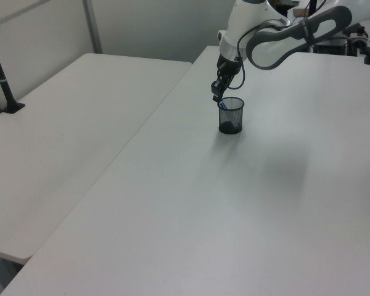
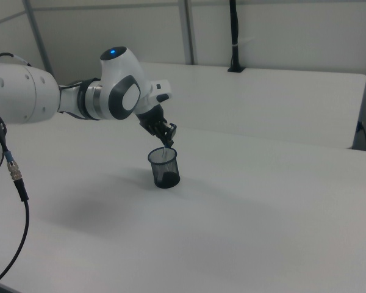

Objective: Remove the marker
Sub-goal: 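Close the gripper on the blue-capped marker inside the cup, then lift the marker straight up out of the cup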

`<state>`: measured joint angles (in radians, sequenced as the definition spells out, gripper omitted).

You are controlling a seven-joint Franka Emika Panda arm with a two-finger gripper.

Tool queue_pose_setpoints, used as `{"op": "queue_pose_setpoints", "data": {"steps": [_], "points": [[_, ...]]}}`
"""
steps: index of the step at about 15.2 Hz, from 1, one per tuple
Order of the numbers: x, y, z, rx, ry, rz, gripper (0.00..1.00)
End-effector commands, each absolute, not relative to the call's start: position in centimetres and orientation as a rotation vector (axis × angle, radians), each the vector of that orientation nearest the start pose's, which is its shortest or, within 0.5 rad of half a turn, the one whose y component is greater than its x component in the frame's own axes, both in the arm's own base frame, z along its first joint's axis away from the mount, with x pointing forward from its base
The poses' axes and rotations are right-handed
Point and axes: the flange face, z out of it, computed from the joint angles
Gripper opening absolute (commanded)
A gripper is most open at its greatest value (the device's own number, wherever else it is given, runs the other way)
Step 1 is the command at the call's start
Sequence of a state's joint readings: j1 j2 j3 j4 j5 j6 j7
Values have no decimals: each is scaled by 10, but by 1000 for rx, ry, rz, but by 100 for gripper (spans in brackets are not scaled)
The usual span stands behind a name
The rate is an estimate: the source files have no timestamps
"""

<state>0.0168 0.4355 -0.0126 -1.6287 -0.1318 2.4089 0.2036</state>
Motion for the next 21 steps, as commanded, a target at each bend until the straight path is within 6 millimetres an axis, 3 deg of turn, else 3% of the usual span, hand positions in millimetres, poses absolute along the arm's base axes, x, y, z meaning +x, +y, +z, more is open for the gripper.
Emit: {"op": "queue_pose_setpoints", "data": {"steps": [1,4,10,11,16,19,21], "points": [[705,3,410,-3159,194,-604,7],[701,1,433,-3145,208,-641,7],[673,-10,514,-3148,257,-653,7],[669,-12,520,-3149,266,-643,7],[662,13,524,-3161,215,-575,9],[659,60,502,-3178,104,-469,9],[663,85,470,-3192,45,-392,9]]}}
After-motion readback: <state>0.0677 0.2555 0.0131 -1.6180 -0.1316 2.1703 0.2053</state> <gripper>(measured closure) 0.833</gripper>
